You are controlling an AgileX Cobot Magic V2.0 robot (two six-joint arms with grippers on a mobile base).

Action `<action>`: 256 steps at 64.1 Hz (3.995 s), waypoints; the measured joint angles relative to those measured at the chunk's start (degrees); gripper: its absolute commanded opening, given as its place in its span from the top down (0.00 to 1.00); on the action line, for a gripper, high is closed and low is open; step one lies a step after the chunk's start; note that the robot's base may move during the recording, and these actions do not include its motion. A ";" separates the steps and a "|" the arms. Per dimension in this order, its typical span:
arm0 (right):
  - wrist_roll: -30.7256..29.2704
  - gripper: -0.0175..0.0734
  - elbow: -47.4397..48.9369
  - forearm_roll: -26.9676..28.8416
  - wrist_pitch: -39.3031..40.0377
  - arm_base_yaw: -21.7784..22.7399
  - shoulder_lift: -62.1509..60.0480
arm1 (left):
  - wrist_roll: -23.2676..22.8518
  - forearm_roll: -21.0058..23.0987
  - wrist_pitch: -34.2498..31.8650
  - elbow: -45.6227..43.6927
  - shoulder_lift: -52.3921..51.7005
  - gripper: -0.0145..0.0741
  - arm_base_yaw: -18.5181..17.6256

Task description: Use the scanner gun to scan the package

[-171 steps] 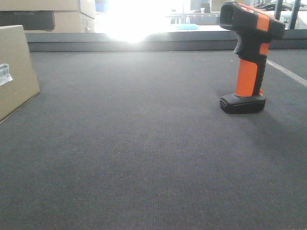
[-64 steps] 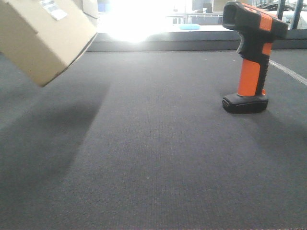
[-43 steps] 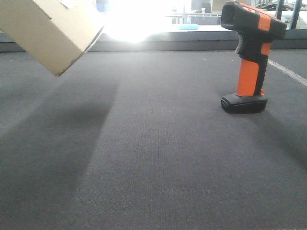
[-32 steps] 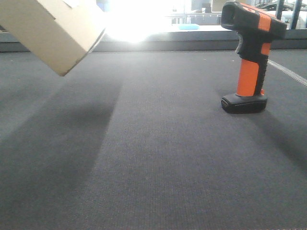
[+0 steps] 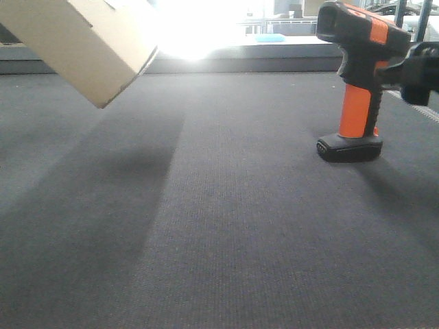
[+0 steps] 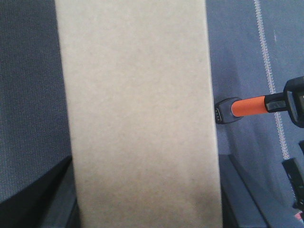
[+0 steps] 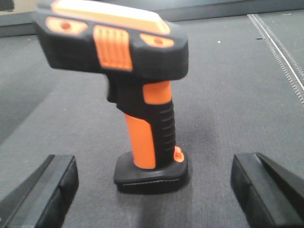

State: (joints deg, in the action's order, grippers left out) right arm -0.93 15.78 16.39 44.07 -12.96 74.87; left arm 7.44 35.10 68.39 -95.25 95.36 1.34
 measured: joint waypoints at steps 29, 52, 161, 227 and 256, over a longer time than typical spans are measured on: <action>0.00 0.19 8.24 -1.25 2.56 0.00 6.49 | 0.00 -0.45 -0.10 0.00 0.00 0.96 -0.09; 0.00 0.19 13.95 -1.34 -1.42 0.00 11.54 | 0.00 -0.48 -0.10 0.00 0.00 0.96 -0.09; -11.74 0.98 25.24 6.64 -10.94 -0.23 8.70 | 0.00 -0.72 -0.26 0.00 0.00 0.96 -0.09; -41.74 0.98 37.19 6.64 -26.31 -0.23 6.22 | 0.00 -2.15 1.24 0.00 0.00 0.96 -0.09; -41.88 0.98 37.32 31.22 -26.81 -0.23 2.21 | 0.00 -2.15 1.37 0.00 0.00 0.96 -0.09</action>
State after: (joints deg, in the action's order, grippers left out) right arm -42.80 53.10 47.60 17.25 -13.18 77.08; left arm 7.44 32.95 69.76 -95.25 95.36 1.26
